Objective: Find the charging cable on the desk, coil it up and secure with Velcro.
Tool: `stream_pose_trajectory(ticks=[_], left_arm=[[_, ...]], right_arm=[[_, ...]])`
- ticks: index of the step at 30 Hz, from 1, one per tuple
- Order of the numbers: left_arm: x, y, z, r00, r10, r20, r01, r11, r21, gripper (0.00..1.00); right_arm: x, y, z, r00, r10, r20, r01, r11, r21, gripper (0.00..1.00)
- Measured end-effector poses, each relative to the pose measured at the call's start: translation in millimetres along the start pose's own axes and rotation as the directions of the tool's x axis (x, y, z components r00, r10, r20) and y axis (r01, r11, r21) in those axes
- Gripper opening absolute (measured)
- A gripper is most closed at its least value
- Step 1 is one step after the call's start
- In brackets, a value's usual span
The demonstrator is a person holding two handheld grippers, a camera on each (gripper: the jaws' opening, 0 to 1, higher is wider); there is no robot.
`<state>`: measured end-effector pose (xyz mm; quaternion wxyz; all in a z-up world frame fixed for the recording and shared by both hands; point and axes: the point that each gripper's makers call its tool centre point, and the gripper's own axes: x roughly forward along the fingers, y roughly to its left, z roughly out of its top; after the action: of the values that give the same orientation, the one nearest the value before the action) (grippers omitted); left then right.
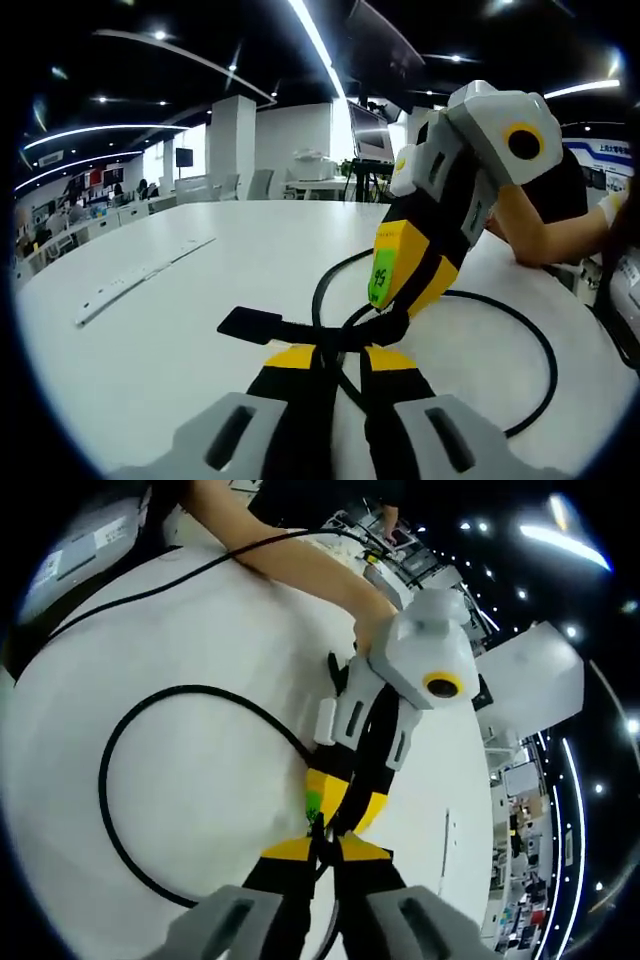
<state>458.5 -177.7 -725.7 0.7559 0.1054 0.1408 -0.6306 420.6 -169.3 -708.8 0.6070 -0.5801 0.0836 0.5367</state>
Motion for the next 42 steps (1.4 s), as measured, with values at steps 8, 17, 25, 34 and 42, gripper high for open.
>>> stream_pose_trajectory(ticks=[8,17,25,34,42], left_arm=[[0.2,0.5,0.1,1.0,0.0,0.0,0.0,1.0,0.002,0.17],[0.4,0.3,0.0,1.0,0.0,-0.001,0.0,1.0,0.004,0.17],[0.4,-0.4,-0.3,1.0,0.001,-0.003,-0.001,1.0,0.008,0.18],[0.2,0.9,-0.2,1.0,0.007,-0.01,-0.007,1.0,0.008,0.19],[2.2,2.6,0.3,1.0,0.017,-0.02,-0.017,1.0,0.008,0.18]], right_arm=[[-0.9,-2.8,1.2,1.0,-0.007,0.007,0.006,0.996,0.094,0.03],[-5.1,-10.1,-4.0,0.999,-0.038,-0.001,0.038,0.993,0.109,0.03],[-6.9,-17.5,-8.3,0.997,-0.07,-0.015,0.071,0.991,0.116,0.03],[-5.8,-29.4,-12.0,0.992,-0.124,-0.022,0.126,0.987,0.095,0.03],[-1.1,-40.7,-22.8,0.983,-0.179,-0.04,0.182,0.977,0.112,0.03]])
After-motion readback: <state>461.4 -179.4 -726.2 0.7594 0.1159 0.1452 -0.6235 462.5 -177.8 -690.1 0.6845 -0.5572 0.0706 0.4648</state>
